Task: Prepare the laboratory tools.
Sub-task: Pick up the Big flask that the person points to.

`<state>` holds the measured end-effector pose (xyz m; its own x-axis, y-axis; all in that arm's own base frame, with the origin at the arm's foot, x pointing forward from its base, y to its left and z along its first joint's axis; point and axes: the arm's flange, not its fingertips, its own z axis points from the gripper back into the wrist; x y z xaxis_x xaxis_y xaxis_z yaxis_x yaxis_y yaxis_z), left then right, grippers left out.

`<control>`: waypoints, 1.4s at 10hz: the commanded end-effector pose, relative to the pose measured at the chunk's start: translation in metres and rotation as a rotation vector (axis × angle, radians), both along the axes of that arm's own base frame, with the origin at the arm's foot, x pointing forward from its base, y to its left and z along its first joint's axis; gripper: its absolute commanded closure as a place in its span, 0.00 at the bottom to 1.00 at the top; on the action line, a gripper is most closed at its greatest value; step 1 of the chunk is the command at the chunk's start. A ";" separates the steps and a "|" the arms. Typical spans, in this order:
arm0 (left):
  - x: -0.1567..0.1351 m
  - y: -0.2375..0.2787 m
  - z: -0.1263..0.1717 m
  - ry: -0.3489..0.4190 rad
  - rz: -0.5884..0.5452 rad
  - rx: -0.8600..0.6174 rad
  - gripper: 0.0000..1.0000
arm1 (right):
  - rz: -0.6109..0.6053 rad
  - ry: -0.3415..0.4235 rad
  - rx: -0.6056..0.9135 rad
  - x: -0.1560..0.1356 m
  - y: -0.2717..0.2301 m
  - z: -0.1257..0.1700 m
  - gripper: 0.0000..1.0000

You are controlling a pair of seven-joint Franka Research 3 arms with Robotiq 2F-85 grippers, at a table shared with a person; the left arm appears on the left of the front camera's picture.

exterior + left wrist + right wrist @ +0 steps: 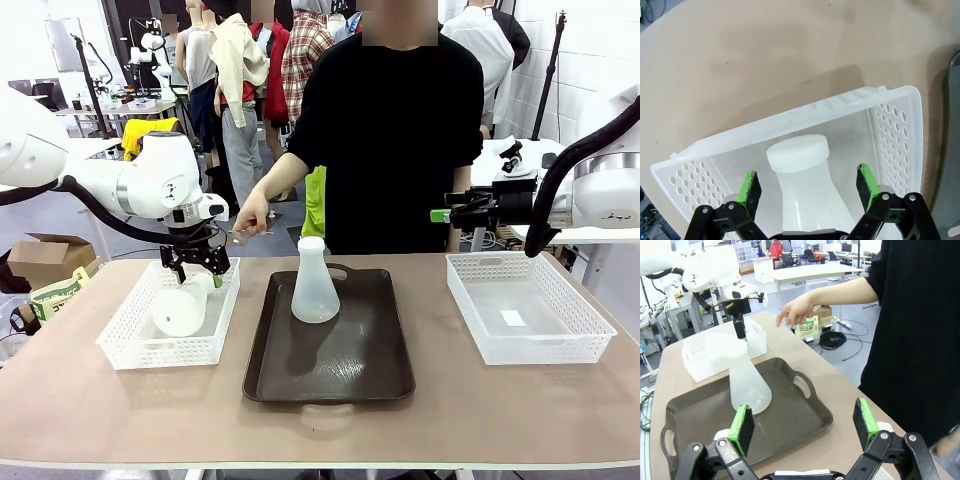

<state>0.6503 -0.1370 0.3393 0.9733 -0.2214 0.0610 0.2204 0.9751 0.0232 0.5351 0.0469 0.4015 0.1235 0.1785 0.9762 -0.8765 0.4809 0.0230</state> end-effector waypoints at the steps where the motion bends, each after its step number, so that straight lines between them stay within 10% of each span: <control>1: 0.009 -0.001 -0.001 0.025 0.017 -0.010 0.00 | 0.003 0.009 -0.015 0.000 0.000 0.001 0.00; 3: 0.012 0.002 -0.003 0.041 0.019 -0.018 0.00 | 0.003 0.009 -0.015 0.000 0.000 0.001 0.00; 9: 0.019 0.003 -0.018 0.045 0.034 -0.040 1.00 | 0.003 0.009 -0.015 0.000 0.000 0.001 0.00; 14: 0.016 0.001 -0.026 0.101 0.039 -0.044 1.00 | 0.003 0.009 -0.015 0.000 0.000 0.001 0.00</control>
